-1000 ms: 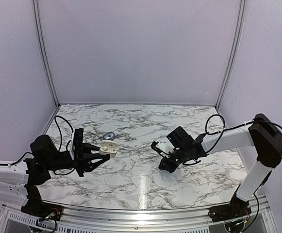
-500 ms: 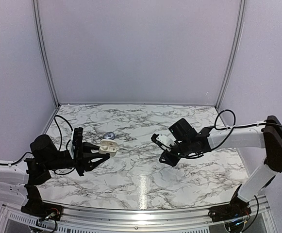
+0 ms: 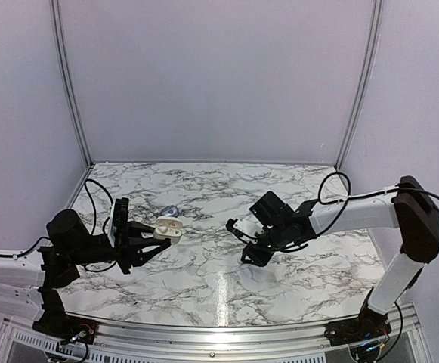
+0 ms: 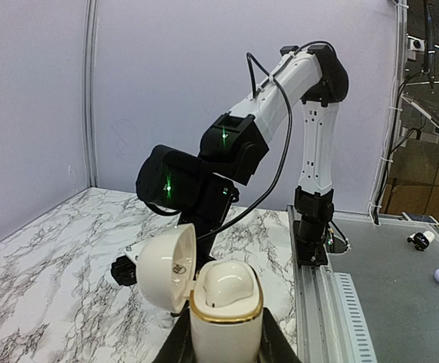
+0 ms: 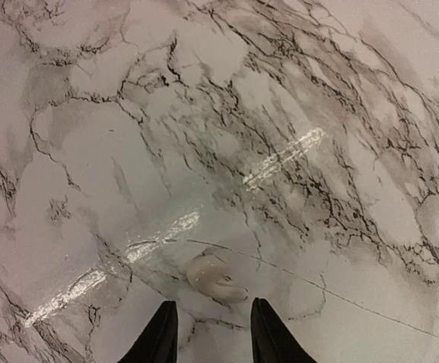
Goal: Insert the wireless bluetooth earbuds into the charging case
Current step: Move the right earbud to the center of the board.
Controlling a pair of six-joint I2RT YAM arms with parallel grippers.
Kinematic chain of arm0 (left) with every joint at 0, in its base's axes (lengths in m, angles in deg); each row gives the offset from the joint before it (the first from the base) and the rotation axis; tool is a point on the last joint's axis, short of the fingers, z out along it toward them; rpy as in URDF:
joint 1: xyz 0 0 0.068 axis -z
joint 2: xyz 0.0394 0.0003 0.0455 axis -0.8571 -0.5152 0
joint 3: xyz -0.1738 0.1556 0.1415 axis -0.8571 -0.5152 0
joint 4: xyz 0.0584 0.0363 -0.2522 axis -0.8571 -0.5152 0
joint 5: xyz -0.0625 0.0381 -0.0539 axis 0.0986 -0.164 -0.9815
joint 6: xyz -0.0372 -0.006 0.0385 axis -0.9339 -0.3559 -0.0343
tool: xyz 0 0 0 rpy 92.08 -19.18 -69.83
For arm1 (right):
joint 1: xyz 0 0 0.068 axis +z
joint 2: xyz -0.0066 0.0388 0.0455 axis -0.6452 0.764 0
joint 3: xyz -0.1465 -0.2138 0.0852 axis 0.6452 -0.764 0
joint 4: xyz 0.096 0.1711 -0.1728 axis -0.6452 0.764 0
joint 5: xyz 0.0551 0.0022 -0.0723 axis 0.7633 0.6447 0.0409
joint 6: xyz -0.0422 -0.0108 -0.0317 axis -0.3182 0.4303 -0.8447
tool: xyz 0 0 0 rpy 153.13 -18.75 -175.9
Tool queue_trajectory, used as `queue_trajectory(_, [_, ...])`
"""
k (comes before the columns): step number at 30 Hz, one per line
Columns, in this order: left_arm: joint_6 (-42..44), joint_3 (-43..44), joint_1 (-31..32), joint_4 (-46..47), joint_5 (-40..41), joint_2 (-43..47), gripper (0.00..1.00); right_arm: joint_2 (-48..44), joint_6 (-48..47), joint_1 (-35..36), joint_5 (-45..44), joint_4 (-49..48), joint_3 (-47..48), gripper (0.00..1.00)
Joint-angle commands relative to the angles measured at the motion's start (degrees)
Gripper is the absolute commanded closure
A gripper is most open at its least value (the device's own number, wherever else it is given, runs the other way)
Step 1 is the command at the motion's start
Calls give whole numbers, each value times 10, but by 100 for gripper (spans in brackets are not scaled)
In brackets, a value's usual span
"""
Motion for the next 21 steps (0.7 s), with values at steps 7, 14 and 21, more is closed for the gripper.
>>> queue_trajectory(7, [-7,-6,-4,29,-8,9,100,123,-7,68,-162,179,171,66])
queue_trajectory(14, [-6,-3,-7,29,-13,6,100,173,8,78,-185,250,240,66])
queue_trajectory(21, [-4,-5,-9,29,-12,4,100,198,2,77,-182,272,250,74])
